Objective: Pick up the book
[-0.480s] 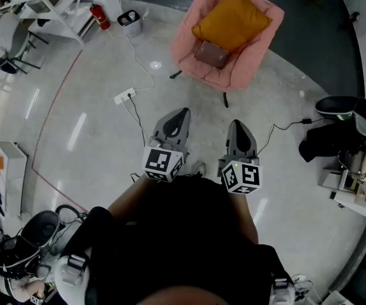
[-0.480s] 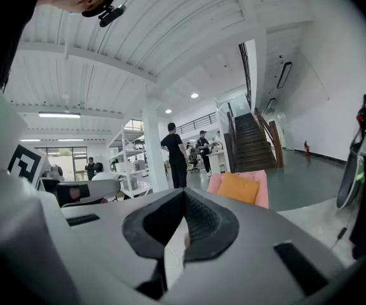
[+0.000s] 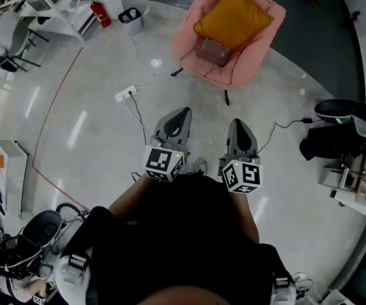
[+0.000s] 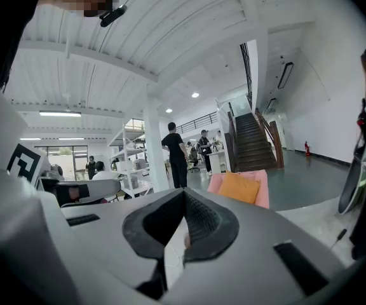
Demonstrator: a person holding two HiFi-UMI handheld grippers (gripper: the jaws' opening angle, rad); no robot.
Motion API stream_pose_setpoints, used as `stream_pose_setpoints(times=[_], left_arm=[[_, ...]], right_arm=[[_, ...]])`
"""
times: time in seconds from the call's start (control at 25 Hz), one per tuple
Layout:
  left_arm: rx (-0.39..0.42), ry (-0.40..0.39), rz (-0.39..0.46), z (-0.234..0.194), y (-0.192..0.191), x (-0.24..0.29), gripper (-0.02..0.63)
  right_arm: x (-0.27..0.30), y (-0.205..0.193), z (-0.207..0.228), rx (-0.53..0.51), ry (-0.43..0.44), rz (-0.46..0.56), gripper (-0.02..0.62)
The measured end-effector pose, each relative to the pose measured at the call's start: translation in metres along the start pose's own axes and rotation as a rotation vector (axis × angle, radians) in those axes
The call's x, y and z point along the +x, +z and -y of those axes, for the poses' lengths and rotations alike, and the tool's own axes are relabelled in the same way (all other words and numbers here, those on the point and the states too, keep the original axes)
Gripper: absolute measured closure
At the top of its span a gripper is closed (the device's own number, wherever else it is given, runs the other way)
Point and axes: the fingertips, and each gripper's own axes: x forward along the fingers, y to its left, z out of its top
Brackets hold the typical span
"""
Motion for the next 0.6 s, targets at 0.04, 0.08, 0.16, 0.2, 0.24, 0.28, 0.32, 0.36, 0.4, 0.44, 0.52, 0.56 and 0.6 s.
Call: stream_pose_setpoints(times=[0.04,0.08,0.16,0.2,0.24,0.28,0.32,0.36,0.4,0.44,0.52,0.56,0.6], left_arm=[[0.0,0.0,0.0,-0.002,0.0,0.0,0.598],[0.0,0.001,0.0,-0.003,0.0,0.001,0.598],[-0.006,0.005,-0.001,-0.006,-0.001,-0.002,0.598],[-0.008,0.007,-0.002,-0.006,-0.002,-0.003,0.598],[-0.009,0.006,-0.002,-0.008,-0.002,-0.005,0.598],[-0.006,0.003,-0.001,-0.009,-0.001,-0.006,0.598],[-0.003,-0.002,0.0,-0.013,0.001,-0.006,0.598],[-0.001,-0.006,0.001,-0.017,0.002,-0.007,0.598],[-0.002,-0.008,0.001,-0.021,0.003,-0.008,0.598],[-0.004,-0.008,0.0,-0.025,0.003,-0.01,0.598],[-0.001,-0.006,-0.006,-0.033,0.003,-0.014,0.598],[0.002,-0.003,-0.014,-0.038,0.002,-0.015,0.598],[0.003,-0.002,-0.02,-0.043,0.002,-0.015,0.598]], right_arm=[[0.002,-0.001,-0.001,0.0,0.001,-0.002,0.594],[0.003,-0.002,-0.002,0.0,0.003,-0.004,0.594],[0.004,-0.002,-0.004,0.003,0.005,-0.004,0.594],[0.003,-0.002,-0.004,0.009,0.003,0.0,0.594],[0.003,-0.001,-0.005,0.016,0.0,0.008,0.594],[0.004,-0.001,-0.006,0.024,-0.004,0.017,0.594],[0.005,0.0,-0.007,0.029,-0.008,0.025,0.593],[0.007,0.0,-0.01,0.03,-0.012,0.029,0.594],[0.009,0.0,-0.013,0.029,-0.016,0.03,0.593],[0.011,-0.001,-0.017,0.028,-0.019,0.03,0.594],[0.013,-0.001,-0.023,0.026,-0.028,0.035,0.594],[0.014,-0.001,-0.025,0.026,-0.035,0.038,0.593],[0.016,-0.001,-0.028,0.026,-0.042,0.041,0.593]])
